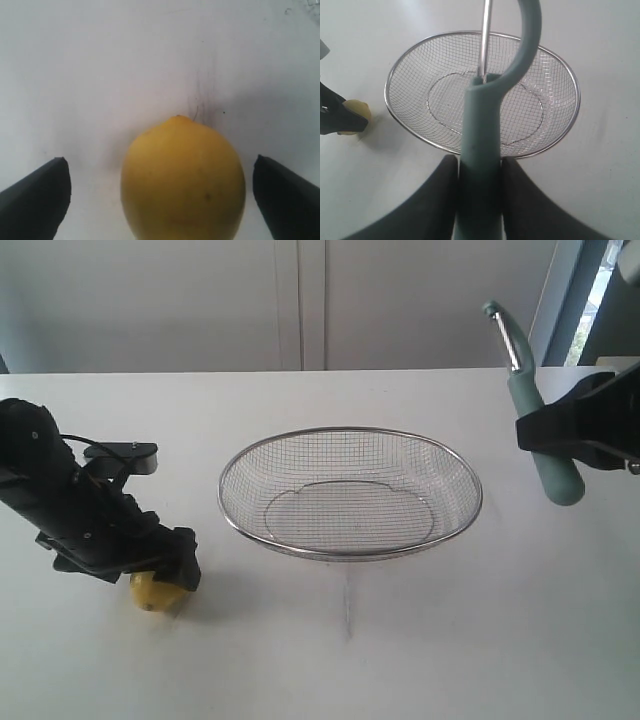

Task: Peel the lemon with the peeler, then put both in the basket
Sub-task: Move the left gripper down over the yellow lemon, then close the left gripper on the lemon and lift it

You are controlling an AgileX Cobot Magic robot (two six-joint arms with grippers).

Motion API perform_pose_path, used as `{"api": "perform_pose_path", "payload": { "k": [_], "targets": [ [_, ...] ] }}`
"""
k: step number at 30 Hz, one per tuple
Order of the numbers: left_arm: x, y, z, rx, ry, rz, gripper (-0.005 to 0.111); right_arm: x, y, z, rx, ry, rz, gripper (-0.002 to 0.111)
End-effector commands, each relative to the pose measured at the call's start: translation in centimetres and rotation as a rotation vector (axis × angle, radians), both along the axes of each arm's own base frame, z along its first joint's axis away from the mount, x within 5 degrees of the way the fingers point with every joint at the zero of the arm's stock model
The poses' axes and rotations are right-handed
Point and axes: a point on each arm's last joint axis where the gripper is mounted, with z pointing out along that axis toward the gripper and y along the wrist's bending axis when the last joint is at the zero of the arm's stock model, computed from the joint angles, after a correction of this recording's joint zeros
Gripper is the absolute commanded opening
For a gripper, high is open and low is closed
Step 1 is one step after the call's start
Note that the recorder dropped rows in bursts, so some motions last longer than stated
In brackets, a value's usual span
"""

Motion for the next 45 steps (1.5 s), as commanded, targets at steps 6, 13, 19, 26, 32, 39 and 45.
{"api": "perform_pose_path", "payload": {
  "k": [6,13,19,26,32,39,45],
  "targets": [
    [0.1,-0.3,-0.2,-0.021,-0.011,0.020,0.097,-0.2,0.1,0.0,0.008,0.004,0.004,0.000],
    [0.0,-0.6,-0.2,-0.017,-0.020,-0.002,0.092,-0.2,0.1,0.0,0.008,0.006,0.005,0.000],
    [-0.5,-1.7,-0.3,-0.012,-0.024,-0.059,0.091,-0.2,0.1,0.0,0.008,0.006,0.005,0.000],
    [-0.5,-1.7,-1.3,0.001,0.011,-0.062,0.091,-0.2,0.1,0.0,0.008,0.006,0.005,0.000],
    [-0.5,-1.7,-1.4,0.005,0.015,-0.066,0.075,-0.2,0.1,0.0,0.008,0.006,0.005,0.000],
    [-0.7,-1.9,-0.8,-0.008,0.061,-0.075,0.020,-0.2,0.1,0.0,0.008,0.006,0.005,0.000],
    [-0.4,-2.6,2.9,-0.042,0.069,-0.138,0.000,-0.2,0.1,0.0,0.008,0.004,0.004,0.000]
  ]
}}
